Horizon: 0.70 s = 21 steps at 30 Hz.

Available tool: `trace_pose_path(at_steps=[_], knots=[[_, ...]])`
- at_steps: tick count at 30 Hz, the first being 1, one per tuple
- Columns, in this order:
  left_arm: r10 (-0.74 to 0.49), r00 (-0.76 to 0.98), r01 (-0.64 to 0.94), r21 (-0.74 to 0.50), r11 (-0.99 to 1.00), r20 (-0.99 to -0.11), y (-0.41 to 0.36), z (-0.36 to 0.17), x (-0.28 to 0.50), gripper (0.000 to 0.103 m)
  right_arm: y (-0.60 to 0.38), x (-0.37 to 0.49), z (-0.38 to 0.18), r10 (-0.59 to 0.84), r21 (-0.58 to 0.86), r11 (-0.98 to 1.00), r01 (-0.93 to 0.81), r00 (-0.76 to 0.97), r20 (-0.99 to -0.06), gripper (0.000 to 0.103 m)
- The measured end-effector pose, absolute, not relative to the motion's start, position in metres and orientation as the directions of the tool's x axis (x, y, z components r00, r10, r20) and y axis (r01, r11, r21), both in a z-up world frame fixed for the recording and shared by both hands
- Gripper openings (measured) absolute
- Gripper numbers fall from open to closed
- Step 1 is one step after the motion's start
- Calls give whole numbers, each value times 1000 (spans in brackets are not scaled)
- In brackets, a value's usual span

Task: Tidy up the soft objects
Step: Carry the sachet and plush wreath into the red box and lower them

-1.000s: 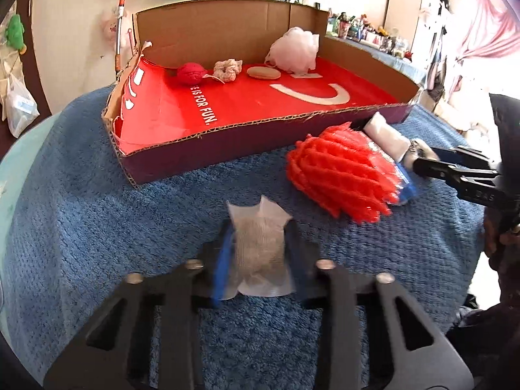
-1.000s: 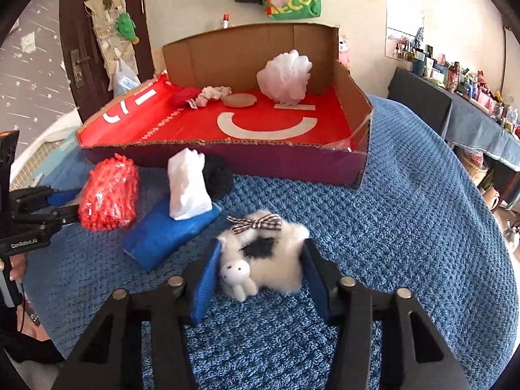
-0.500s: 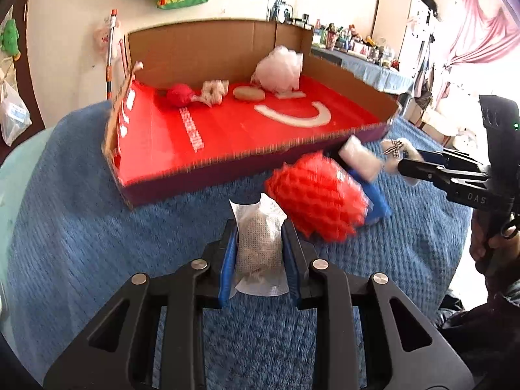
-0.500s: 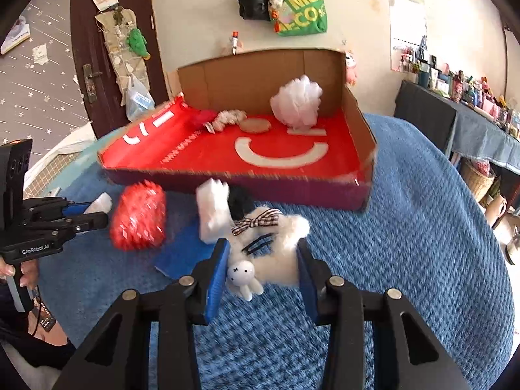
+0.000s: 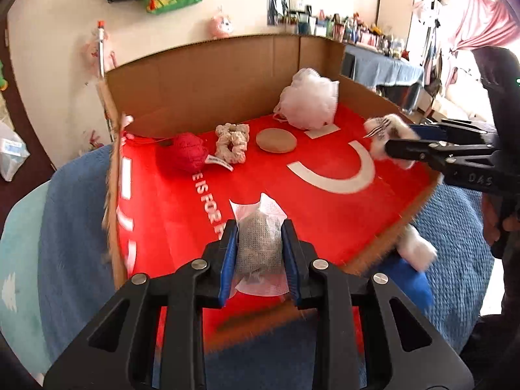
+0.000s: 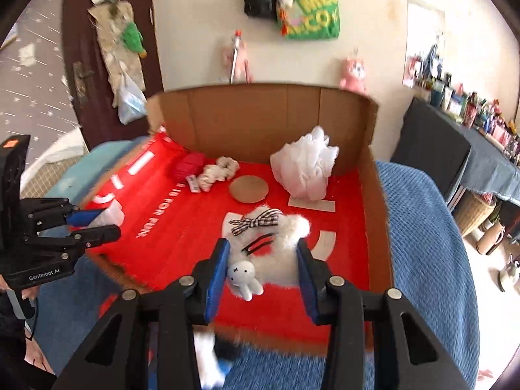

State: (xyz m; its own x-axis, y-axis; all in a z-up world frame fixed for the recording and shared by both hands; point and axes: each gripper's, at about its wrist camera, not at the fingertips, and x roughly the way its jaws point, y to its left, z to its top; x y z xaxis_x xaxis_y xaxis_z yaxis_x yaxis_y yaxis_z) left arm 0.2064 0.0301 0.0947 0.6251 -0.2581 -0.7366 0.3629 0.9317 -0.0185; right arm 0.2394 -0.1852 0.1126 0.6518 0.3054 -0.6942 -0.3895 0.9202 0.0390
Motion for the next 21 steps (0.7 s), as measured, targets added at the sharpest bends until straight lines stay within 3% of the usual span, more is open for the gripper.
trace_pose_path(at_steps=[11,21], knots=[[-196,496,338,-20,941,-846,31,72,276,25,-179,321,79,178,-13,938,-347,512,-840,43],[-156,449,299,-16,954,-880,35,62,296,25,-186,341,63,164,6,946,-324,465,-870,44]])
